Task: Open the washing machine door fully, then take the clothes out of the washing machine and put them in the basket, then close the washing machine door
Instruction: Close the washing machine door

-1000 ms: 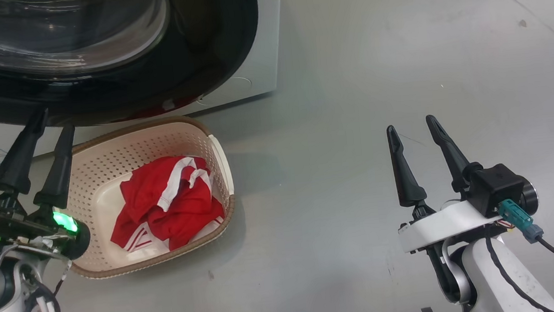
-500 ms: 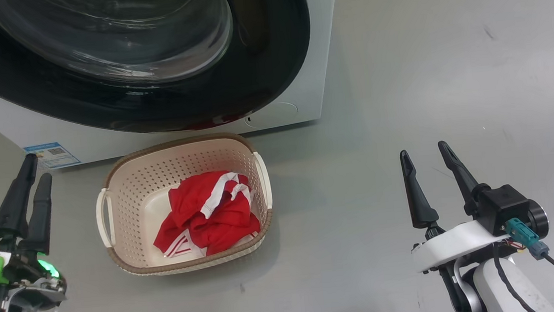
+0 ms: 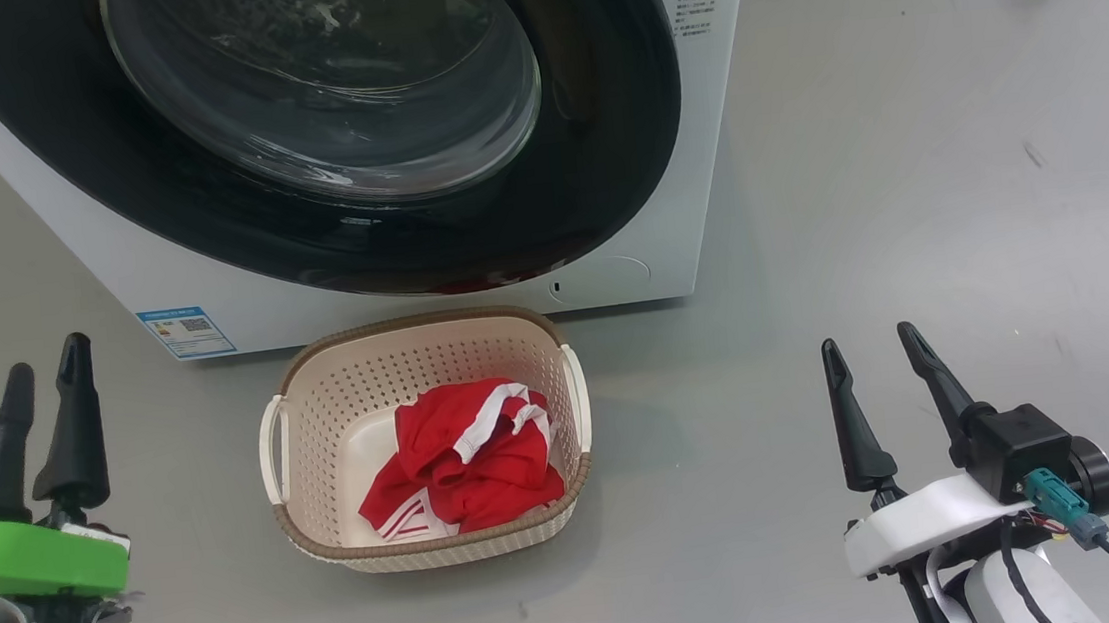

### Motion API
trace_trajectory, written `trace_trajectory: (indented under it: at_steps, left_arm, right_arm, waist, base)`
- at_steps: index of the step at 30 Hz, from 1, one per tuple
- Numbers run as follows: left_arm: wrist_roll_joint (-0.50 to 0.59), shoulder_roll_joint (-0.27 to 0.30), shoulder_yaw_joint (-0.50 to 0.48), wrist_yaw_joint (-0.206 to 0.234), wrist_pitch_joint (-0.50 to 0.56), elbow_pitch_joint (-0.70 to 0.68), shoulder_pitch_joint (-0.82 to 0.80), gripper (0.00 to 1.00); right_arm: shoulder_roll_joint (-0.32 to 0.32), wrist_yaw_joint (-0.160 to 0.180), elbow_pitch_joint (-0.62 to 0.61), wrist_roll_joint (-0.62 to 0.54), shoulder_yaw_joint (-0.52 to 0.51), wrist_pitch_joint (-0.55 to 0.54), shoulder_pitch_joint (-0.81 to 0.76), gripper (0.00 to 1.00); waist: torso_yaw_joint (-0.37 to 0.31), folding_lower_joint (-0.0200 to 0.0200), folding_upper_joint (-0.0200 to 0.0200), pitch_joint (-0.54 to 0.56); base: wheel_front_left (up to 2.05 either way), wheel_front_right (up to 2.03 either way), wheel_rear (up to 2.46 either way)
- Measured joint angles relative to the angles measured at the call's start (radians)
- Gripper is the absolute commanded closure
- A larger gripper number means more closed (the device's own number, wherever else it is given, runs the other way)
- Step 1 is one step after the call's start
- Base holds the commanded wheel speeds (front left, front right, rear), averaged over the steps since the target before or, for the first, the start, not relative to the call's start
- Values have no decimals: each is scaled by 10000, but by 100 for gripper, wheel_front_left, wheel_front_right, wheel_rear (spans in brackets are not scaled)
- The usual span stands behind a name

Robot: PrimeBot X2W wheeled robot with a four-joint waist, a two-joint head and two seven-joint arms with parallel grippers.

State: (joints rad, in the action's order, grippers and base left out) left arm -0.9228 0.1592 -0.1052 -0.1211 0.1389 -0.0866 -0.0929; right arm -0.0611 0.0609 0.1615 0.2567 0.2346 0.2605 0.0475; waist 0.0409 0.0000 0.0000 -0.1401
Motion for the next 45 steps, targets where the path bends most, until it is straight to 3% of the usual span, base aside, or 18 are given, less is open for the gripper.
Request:
trace_trajectory:
  at_steps: [7, 12, 17, 31, 45]
  left_arm:
    - [2738, 491, 640, -31, -1536, 82, 546, 0]
    - [3774, 491, 938, -25, -2082, 385, 910, 0]
    - [4725, 476, 1363, 397, -2470, 642, 1321, 0]
    - [5283, -12, 1977, 976, -2999, 1216, 1778, 0]
    - [5379, -186, 2086, 1087, -3175, 1536, 1853, 0]
  right_arm:
    - [12, -157, -38, -132, 21, 0, -6, 0]
    - [10, -186, -38, -153, 0, 0, -75, 0]
    - [15, -186, -17, -190, -50, 0, -410, 0]
    - [46, -184, 23, -280, -50, 0, -824, 0]
    - [77, -211, 19, -322, -35, 0, -977, 0]
  waist:
    - [136, 0, 0, 214]
    - [117, 0, 0, 311]
    - [52, 0, 0, 502]
    - [-34, 0, 0, 767]
    - [-75, 0, 0, 848]
  base:
    - [0, 0, 0]
    - [0, 0, 0]
    - [0, 0, 0]
    - [0, 0, 0]
    - [0, 0, 0]
